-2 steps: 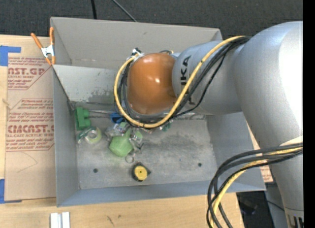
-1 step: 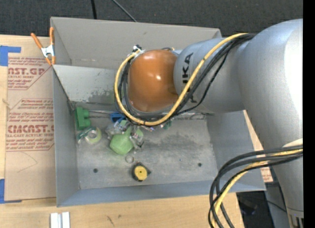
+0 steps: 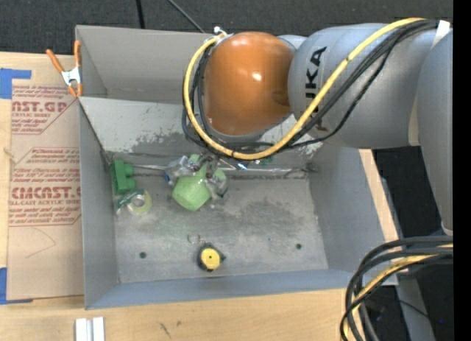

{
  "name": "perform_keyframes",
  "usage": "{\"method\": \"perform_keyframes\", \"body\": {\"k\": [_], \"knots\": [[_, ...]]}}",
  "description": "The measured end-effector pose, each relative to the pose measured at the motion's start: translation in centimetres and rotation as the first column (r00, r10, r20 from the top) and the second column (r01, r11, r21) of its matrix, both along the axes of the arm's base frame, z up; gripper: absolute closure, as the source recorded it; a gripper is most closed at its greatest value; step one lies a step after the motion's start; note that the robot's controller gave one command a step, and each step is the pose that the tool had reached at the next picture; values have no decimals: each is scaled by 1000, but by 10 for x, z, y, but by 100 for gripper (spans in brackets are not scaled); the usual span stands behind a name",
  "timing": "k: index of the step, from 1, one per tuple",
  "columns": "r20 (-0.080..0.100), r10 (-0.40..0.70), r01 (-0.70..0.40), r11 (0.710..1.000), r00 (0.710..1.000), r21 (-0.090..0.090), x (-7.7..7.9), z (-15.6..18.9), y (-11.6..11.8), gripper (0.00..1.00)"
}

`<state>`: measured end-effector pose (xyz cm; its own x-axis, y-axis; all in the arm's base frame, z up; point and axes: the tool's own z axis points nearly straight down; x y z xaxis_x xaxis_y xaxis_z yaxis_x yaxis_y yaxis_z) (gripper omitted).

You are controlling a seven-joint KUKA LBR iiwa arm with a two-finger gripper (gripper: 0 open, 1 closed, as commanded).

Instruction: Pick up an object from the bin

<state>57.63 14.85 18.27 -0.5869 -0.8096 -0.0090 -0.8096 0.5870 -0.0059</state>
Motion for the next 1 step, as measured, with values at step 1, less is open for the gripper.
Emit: {"method": "perform_keyframes", "body": {"k": [1], "knots": [[-7, -1, 1, 1000, 1000, -1, 0, 2, 1, 100]]}}
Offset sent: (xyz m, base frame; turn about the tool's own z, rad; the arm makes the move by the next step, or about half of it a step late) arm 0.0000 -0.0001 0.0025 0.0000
